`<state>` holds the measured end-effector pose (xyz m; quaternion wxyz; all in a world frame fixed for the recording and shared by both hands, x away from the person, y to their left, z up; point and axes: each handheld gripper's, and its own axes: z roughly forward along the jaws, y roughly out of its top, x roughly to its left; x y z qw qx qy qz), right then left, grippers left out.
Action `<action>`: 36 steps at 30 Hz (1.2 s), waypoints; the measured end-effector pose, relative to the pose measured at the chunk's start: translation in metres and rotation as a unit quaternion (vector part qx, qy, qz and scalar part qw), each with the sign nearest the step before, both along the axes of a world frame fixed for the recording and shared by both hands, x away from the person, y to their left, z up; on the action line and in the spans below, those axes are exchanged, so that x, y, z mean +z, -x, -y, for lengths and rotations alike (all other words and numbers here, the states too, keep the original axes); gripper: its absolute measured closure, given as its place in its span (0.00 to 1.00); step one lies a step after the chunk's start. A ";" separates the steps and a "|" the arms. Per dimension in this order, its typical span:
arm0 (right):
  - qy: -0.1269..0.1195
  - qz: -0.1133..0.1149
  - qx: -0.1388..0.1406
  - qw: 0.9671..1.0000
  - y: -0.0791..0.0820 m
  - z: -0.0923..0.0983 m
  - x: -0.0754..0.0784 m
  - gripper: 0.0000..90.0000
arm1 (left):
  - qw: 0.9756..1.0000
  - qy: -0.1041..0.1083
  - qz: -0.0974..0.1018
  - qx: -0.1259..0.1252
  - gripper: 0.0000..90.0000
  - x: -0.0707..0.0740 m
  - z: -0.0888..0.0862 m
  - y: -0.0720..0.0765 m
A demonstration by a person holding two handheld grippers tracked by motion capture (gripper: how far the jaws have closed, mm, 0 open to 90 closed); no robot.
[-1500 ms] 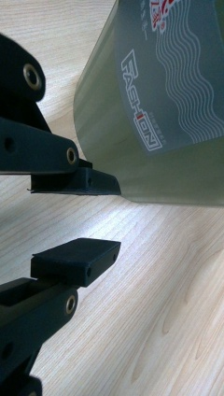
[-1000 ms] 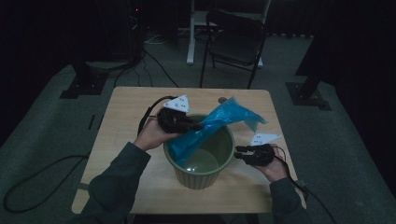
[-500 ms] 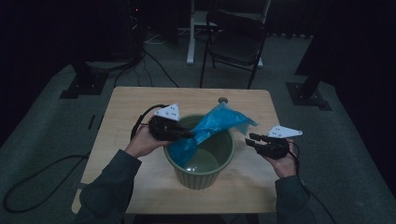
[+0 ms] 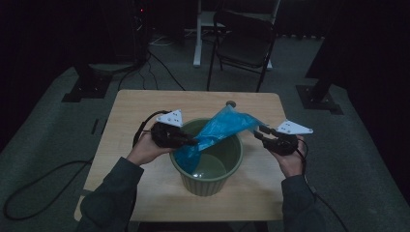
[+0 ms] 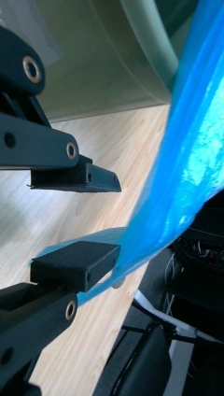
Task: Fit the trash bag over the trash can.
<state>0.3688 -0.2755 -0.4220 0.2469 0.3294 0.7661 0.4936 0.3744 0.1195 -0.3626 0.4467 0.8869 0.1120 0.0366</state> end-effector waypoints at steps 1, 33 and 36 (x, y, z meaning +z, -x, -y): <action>0.002 0.002 0.001 1.000 -0.001 -0.001 0.001 0.70 | 1.000 0.001 0.000 -0.001 0.94 0.000 -0.001 0.000; 0.063 0.012 0.027 0.998 0.000 -0.026 0.008 1.00 | 1.000 0.027 0.005 0.015 0.66 0.009 -0.004 0.000; 0.065 0.012 0.030 0.997 0.003 -0.026 0.009 1.00 | 0.999 0.034 0.008 0.011 0.63 0.013 -0.003 0.001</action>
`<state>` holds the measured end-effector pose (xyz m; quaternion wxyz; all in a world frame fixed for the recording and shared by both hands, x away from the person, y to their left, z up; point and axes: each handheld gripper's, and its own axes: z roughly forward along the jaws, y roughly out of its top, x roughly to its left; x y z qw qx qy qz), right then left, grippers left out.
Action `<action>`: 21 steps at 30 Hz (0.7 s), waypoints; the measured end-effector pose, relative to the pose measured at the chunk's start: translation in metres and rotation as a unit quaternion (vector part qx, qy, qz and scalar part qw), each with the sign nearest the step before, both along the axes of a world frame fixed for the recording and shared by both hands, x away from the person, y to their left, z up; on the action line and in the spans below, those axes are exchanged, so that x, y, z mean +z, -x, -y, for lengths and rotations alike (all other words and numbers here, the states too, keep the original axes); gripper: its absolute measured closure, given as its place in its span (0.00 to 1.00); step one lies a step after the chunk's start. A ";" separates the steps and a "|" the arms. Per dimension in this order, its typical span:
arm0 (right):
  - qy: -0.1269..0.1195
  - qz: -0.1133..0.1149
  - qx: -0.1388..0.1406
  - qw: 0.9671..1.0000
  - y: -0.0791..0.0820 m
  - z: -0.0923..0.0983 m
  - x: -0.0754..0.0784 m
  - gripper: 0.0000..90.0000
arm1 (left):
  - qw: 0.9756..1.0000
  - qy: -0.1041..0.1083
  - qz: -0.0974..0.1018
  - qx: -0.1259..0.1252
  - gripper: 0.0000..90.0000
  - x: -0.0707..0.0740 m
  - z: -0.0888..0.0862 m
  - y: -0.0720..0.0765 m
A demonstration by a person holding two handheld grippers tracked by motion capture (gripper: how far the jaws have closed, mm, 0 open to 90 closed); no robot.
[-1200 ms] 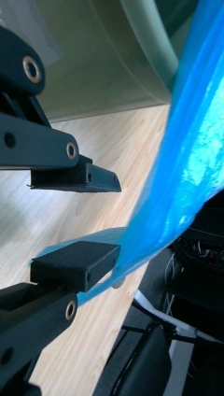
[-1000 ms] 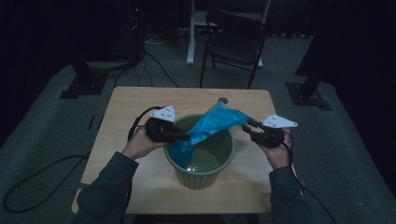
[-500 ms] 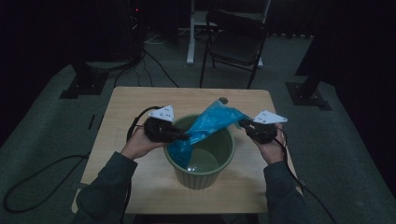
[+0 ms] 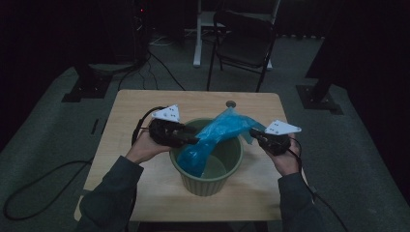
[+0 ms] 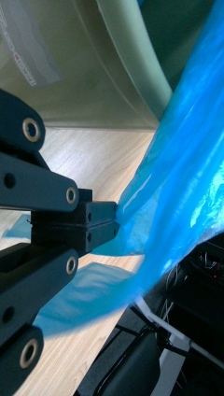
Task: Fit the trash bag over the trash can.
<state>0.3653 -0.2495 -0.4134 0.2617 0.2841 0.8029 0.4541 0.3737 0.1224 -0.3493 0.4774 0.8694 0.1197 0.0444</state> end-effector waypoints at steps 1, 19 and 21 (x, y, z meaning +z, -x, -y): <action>0.000 0.000 0.000 1.000 0.000 0.000 0.000 1.00 | 1.000 0.004 0.003 -0.001 0.63 0.003 0.002 0.001; 0.011 0.014 0.017 1.000 0.010 -0.009 0.009 1.00 | 0.999 -0.014 0.022 -0.019 0.81 0.017 0.050 0.005; 0.011 0.014 0.016 1.000 0.010 -0.009 0.009 1.00 | 0.999 -0.016 0.022 -0.019 0.90 0.016 0.050 0.005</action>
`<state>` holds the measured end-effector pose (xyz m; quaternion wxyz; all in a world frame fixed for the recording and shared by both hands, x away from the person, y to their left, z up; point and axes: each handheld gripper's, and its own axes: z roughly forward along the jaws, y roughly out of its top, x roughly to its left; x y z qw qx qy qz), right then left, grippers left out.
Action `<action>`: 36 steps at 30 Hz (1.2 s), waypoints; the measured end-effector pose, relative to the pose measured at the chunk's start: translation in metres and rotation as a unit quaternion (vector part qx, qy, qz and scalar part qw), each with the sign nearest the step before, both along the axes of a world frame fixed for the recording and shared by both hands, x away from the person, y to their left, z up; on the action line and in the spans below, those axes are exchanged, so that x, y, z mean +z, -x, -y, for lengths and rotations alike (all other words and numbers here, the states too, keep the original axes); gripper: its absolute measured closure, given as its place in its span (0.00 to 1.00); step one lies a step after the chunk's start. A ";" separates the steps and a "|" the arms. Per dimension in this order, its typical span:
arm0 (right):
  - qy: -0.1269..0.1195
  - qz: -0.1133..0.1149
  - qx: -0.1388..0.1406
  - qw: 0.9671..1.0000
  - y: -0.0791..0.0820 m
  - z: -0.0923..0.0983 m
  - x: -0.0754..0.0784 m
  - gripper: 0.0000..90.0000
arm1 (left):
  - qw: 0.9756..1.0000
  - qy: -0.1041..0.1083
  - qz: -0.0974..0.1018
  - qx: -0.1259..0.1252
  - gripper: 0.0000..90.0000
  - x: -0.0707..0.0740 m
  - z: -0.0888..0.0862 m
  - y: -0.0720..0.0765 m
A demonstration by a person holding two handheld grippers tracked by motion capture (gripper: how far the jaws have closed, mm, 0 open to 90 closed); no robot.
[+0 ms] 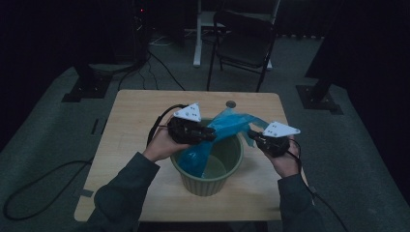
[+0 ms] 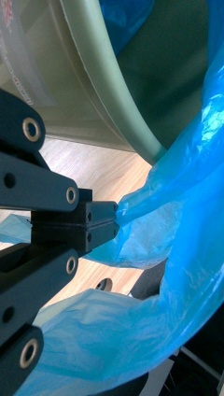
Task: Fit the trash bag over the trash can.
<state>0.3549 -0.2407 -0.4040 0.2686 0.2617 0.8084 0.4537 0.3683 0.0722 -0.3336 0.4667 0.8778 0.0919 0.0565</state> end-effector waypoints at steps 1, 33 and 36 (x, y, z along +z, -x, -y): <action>0.000 0.000 -0.001 1.000 0.001 0.001 0.000 1.00 | 1.000 0.000 0.000 0.000 0.90 0.000 0.000 0.000; 0.021 -0.016 -0.007 1.000 0.029 0.028 -0.007 1.00 | 0.996 0.027 -0.049 0.071 0.99 -0.043 -0.092 0.009; 0.021 -0.014 -0.006 1.000 0.030 0.028 -0.007 1.00 | 0.996 0.026 -0.046 0.072 0.97 -0.042 -0.092 0.010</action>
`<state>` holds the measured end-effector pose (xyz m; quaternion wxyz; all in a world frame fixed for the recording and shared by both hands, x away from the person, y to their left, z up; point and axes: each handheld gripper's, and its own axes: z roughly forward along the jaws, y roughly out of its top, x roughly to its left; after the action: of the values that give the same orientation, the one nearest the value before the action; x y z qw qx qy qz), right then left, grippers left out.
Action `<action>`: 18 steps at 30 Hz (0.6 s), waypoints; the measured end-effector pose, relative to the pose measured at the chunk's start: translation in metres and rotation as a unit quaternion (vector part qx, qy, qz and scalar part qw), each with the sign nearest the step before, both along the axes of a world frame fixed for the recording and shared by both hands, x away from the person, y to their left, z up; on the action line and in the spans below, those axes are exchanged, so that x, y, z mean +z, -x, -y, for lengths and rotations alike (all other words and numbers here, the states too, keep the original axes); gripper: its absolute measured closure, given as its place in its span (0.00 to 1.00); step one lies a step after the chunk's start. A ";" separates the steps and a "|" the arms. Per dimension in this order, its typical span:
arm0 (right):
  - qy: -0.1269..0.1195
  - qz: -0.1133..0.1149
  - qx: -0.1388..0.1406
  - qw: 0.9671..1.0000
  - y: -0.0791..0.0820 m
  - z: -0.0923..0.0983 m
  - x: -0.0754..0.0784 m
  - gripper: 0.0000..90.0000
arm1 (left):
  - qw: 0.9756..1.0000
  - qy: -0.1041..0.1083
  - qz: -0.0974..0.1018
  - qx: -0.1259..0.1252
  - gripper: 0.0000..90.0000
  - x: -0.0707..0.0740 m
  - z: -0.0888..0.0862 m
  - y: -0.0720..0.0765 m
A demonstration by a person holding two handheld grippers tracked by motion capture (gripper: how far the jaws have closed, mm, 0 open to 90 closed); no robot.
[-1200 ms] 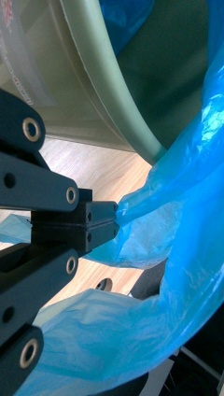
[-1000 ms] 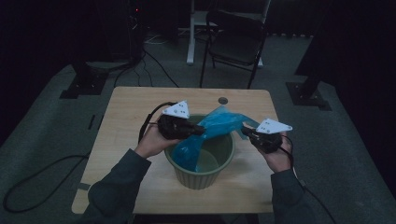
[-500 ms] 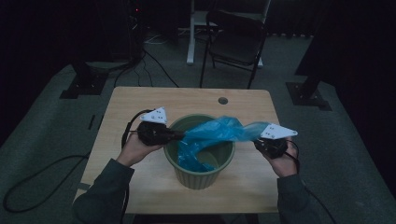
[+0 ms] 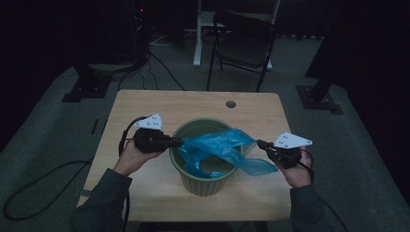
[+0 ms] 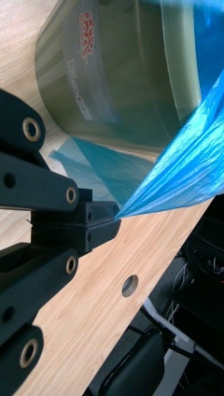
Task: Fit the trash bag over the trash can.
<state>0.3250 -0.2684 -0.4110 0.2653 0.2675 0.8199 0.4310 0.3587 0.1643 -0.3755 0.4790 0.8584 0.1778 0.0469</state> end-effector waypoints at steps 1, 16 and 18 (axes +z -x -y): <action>-0.002 0.001 0.002 1.000 0.000 0.000 0.000 1.00 | 1.000 0.001 0.001 0.000 0.92 0.001 0.000 0.000; -0.010 0.003 0.015 1.000 0.000 -0.005 0.003 1.00 | 1.000 0.022 0.012 0.010 0.61 0.015 0.000 -0.002; -0.010 0.003 0.016 1.000 0.000 -0.006 0.003 1.00 | 1.000 0.020 0.014 0.008 0.61 0.017 0.002 -0.003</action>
<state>0.3248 -0.2626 -0.4084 0.2586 0.2557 0.8188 0.4441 0.3613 0.1620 -0.3587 0.4982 0.8464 0.1788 0.0588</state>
